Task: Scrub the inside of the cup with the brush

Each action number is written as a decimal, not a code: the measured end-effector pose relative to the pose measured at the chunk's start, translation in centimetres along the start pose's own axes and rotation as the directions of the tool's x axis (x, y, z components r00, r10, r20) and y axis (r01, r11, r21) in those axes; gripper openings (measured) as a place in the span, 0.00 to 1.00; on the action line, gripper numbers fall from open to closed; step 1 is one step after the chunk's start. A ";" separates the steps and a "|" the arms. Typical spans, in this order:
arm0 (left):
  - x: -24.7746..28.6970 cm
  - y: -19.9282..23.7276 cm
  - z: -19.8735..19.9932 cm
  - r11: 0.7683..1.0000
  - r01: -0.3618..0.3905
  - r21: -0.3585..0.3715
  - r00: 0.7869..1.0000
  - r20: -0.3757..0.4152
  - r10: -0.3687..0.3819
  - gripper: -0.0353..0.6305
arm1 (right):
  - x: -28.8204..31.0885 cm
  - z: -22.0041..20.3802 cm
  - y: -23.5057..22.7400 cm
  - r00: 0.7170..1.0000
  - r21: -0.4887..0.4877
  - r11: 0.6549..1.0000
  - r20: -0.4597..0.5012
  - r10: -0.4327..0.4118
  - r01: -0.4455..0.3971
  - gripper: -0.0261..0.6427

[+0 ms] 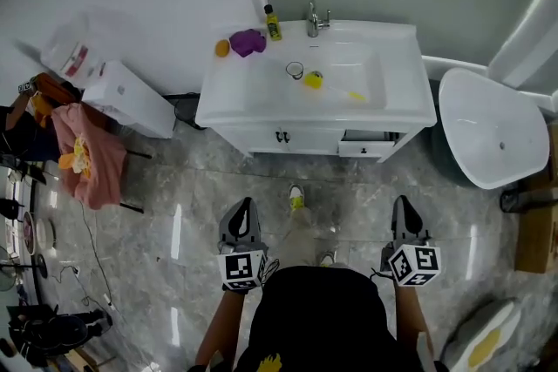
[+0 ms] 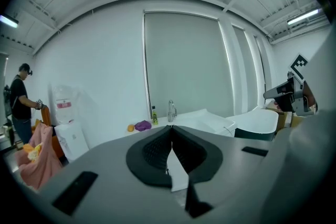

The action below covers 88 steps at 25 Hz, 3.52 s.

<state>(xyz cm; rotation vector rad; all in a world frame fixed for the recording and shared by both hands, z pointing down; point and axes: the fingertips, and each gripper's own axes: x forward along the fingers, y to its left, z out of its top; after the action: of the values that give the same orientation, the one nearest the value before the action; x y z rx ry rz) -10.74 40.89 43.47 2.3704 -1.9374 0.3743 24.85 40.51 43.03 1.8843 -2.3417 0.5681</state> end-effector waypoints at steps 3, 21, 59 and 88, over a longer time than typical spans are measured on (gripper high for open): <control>4.9 0.9 -1.0 0.998 0.053 0.016 0.998 -0.021 -0.053 0.08 | 3.5 0.7 0.3 1.000 -0.011 1.000 -0.007 -0.028 0.028 0.08; 33.3 11.6 7.3 0.965 0.258 -0.053 0.960 0.124 -0.250 0.59 | 29.0 9.6 4.8 0.995 -0.055 0.994 -0.013 -0.099 0.098 0.71; 68.4 0.5 -24.0 0.934 0.346 -0.087 0.854 -0.383 -0.352 0.62 | 63.1 -20.0 -12.5 0.847 0.763 0.433 -0.531 -0.004 0.480 0.71; 65.9 -0.6 -18.6 0.883 0.465 -0.061 0.826 -0.331 -0.457 0.65 | 63.7 -8.9 -12.1 0.909 0.420 0.876 -0.415 -0.048 0.238 0.12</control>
<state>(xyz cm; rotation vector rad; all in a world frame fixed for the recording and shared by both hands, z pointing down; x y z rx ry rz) -0.99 -18.49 76.17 2.4783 -1.1699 0.7065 19.77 -17.63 72.73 1.8577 -1.8952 1.4446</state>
